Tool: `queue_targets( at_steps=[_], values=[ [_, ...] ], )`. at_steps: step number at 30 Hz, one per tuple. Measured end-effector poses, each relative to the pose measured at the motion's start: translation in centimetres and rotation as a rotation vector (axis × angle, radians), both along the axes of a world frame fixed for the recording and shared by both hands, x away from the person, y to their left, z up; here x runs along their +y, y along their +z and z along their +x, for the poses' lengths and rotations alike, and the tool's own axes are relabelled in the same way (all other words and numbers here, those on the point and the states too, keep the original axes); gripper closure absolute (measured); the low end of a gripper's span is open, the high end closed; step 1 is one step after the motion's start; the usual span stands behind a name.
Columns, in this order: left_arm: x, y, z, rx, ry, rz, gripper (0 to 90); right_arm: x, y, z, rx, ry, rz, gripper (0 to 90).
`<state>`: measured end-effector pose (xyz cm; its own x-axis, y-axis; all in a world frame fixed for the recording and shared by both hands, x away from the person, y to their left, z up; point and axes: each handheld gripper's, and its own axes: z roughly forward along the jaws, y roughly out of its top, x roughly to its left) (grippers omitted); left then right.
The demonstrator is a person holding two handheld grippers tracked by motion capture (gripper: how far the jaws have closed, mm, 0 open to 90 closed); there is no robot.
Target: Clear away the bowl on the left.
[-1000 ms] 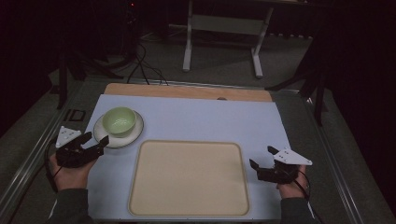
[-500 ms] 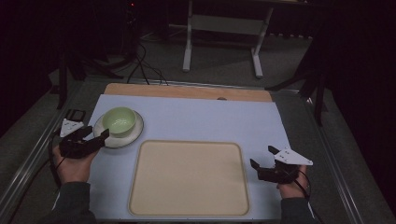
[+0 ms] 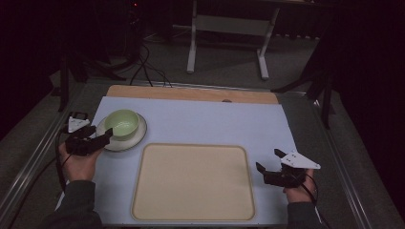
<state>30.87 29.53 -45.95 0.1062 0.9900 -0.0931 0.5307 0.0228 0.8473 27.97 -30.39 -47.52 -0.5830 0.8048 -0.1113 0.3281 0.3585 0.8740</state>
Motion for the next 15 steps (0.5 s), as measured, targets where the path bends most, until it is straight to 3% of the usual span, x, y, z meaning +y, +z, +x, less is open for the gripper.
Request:
queue_targets(
  at_steps=[10,15],
  values=[
    [0.4,-1.5,2.0,0.069,0.018,-0.004,34.7,0.0,0.0,0.0,-0.001,0.001,-0.002,13.7],
    [0.5,-2.0,2.7,0.088,0.034,-0.033,34.9,0.0,0.0,0.0,-0.001,0.002,-0.002,13.7]
  ],
)
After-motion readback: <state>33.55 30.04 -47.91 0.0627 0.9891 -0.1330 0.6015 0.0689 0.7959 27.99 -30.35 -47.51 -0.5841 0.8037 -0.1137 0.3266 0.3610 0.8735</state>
